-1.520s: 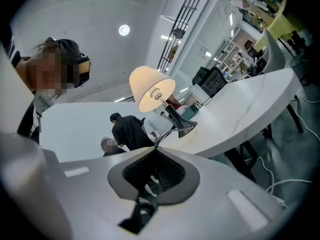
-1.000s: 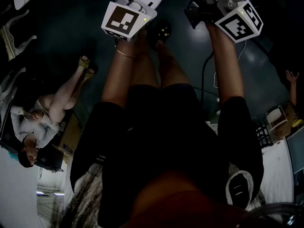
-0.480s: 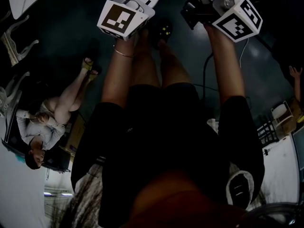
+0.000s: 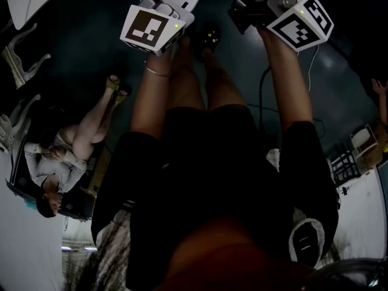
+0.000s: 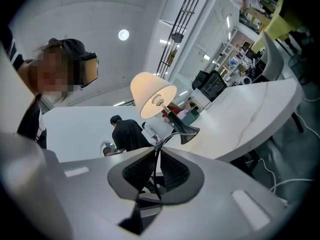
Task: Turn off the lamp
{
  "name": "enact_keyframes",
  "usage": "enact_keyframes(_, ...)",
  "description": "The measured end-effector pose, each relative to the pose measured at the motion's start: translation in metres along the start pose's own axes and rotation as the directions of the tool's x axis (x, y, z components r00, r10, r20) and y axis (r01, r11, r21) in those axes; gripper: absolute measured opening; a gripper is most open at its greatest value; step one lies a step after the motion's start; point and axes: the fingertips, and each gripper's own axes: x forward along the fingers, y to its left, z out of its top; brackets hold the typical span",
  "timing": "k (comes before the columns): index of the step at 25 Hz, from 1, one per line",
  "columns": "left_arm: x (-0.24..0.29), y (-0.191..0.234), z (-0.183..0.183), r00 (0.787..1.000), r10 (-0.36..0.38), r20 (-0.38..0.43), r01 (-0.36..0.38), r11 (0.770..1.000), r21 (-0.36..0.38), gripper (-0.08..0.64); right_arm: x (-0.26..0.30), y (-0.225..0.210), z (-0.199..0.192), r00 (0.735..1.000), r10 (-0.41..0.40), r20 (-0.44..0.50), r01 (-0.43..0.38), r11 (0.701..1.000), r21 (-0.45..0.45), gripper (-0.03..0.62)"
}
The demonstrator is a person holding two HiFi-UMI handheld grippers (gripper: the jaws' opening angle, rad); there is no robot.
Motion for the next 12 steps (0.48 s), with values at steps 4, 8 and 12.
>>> enact_keyframes(4,-0.001,-0.004,0.002,1.000,-0.024,0.007,0.024,1.000,-0.003,0.023,-0.003,-0.003,0.002,0.999,-0.043,0.008,0.043,0.998,-0.036,0.025)
enact_keyframes(8,-0.004,-0.005,0.006,0.999,-0.033,0.025,0.033,0.999,-0.013,0.023,-0.011,-0.006,0.010,0.994,-0.090,0.068,0.094,0.994,-0.056,0.029)
enact_keyframes(12,-0.005,0.002,0.013,1.000,-0.001,0.029,0.003,0.999,-0.049,0.023,-0.015,-0.013,0.007,0.990,-0.120,0.070,0.124,0.991,-0.053,0.029)
